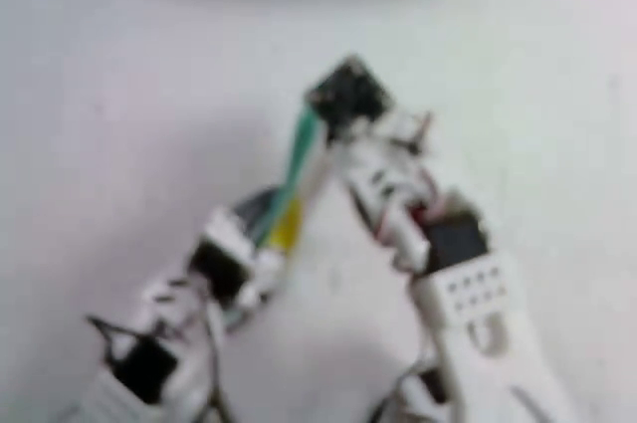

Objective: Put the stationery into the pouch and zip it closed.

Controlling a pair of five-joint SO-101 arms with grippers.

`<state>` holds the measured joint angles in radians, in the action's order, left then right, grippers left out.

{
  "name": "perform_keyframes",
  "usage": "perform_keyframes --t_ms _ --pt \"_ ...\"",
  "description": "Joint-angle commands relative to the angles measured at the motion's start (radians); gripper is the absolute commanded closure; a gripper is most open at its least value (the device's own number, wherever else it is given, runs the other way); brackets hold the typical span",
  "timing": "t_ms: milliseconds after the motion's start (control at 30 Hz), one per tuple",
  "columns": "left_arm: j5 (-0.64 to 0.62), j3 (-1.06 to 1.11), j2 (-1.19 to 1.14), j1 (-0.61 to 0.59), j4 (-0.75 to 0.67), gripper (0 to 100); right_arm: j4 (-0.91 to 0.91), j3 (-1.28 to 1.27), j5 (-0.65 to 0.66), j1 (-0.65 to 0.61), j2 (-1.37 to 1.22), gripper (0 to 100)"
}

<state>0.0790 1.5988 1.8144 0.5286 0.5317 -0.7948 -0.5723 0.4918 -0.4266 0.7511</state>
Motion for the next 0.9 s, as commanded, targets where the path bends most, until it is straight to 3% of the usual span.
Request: perform_keyframes --t_ms 0,133,267,367,533,867 --pt "-0.005 -0.032 0.016 -0.002 0.006 98 0.028 0.051 0.012 -0.002 0.025 98.5" --pt "-0.005 -0.034 0.016 -0.002 -0.002 96 0.027 0.068 0.012 -0.004 0.136 98.1" --pt "-0.014 -0.035 0.016 -0.002 -0.003 85 0.002 0.118 0.012 -0.008 0.206 98.1" --pt "-0.018 -0.074 0.016 -0.019 0.006 86 -0.087 0.203 0.012 -0.077 0.206 98.1" --pt "-0.138 -0.112 0.016 -0.081 0.006 86 -0.259 0.338 0.014 -0.246 0.206 98.1" --pt "-0.141 -0.161 0.018 -0.093 0.087 86 -0.498 0.290 0.101 -0.263 0.217 98.1"
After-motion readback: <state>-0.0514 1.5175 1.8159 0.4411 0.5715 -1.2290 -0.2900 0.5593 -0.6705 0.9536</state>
